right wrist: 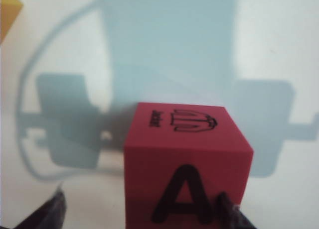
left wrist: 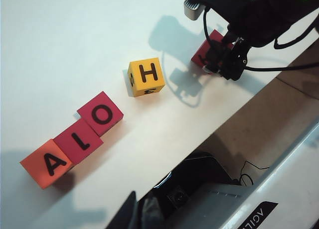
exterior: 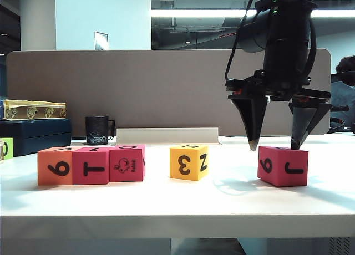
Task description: Select the appropriate blocks from the scattered letter blocks on the table and arrange them in a row to spell out "ALOHA".
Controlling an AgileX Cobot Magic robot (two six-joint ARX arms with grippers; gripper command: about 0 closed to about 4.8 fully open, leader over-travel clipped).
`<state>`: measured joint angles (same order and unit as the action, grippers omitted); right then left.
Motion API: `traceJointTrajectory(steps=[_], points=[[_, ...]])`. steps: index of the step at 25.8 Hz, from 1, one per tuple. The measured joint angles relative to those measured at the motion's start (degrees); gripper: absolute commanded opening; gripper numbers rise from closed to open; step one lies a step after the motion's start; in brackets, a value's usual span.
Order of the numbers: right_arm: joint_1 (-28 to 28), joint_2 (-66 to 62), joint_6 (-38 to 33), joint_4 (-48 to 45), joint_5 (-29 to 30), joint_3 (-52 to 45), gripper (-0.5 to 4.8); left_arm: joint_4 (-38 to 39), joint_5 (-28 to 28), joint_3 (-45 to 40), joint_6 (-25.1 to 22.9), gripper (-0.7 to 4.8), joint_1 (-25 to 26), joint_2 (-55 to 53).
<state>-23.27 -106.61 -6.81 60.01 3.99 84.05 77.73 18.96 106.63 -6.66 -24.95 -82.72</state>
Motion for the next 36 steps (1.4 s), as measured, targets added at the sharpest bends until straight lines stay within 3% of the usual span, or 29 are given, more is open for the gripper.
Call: traceJointTrajectory(steps=[2, 5, 21, 24, 29, 36], points=[[0.0, -0.2, 0.0, 0.0, -1.5, 0.0, 4.35, -0.1, 0.0, 0.0, 0.0, 0.17, 0.0, 0.0], [0.5, -0.3, 0.0, 0.1, -3.0, -0.7, 4.35, -0.8, 0.0, 0.0, 0.0, 0.17, 0.0, 0.0], [0.1, 5.1, 0.5, -1.1, -1.3, -0.9, 4.37, -3.4, 0.1, 0.0, 0.0, 0.17, 0.0, 0.0], [0.1, 5.1, 0.9, -1.1, -1.4, -0.9, 4.79, -3.2, 0.1, 0.0, 0.0, 0.17, 0.0, 0.0], [0.1, 5.0, 3.9, 2.4, -9.4, -0.9, 4.79, -2.0, 0.1, 0.0, 0.0, 0.17, 0.0, 0.0], [0.3, 4.1, 5.4, 3.0, -8.2, -1.0, 4.79, -1.9, 0.1, 0.0, 0.0, 0.17, 0.0, 0.0]])
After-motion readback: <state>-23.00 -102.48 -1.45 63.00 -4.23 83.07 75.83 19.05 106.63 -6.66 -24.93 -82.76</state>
